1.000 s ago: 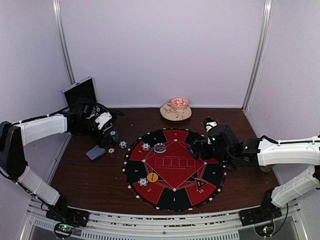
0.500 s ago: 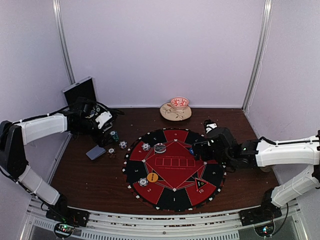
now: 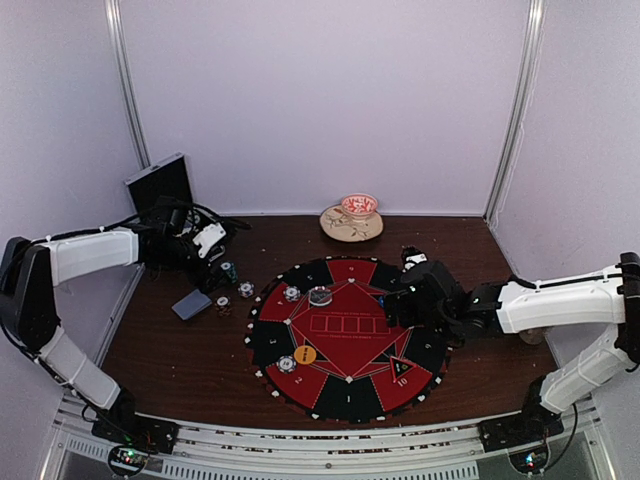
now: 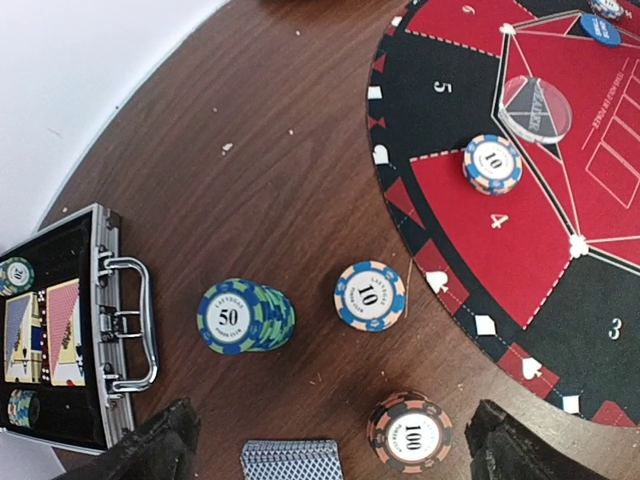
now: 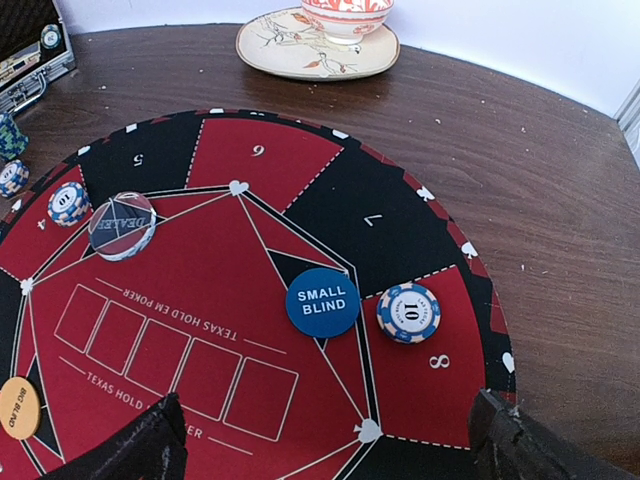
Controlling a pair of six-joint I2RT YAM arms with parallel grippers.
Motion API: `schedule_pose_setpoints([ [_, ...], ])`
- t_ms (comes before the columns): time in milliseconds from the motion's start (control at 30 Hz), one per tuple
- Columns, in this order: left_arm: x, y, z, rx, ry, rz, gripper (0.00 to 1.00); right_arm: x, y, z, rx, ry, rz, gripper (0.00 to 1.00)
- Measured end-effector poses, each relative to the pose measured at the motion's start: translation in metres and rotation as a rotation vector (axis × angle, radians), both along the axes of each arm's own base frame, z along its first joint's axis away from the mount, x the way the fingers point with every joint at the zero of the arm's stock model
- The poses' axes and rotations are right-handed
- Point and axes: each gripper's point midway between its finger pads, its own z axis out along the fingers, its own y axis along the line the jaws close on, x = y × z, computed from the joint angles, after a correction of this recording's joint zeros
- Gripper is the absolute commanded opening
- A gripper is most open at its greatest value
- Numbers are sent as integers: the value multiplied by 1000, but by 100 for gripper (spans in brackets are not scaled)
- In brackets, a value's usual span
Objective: Distribute texas hold em gaming equipment
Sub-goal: Pick up the pile of poker chips from the pile of poker chips.
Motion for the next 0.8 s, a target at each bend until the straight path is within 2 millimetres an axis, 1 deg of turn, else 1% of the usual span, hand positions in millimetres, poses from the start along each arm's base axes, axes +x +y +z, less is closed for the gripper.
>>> schedule_pose_setpoints([
  [167, -6, 1, -15, 9, 57, -16, 94, 0, 0, 0, 0, 0, 0, 100],
  [267, -10, 1, -18, 10, 77, -23, 97, 0, 0, 0, -1, 0, 1, 100],
  [400, -4, 5, -19, 28, 71, 4, 97, 0, 0, 0, -2, -1, 1, 100],
  [433, 1, 6, -20, 36, 70, 16, 97, 0, 0, 0, -2, -1, 1, 100],
  [633, 54, 2, -25, 61, 70, 69, 97, -1, 1, 0, -4, 1, 7, 100],
  [733, 71, 0, -29, 63, 76, 80, 96, -2, 2, 0, -4, 1, 10, 100],
  [800, 78, 0, -31, 64, 80, 84, 95, -2, 3, 0, -4, 1, 11, 100],
])
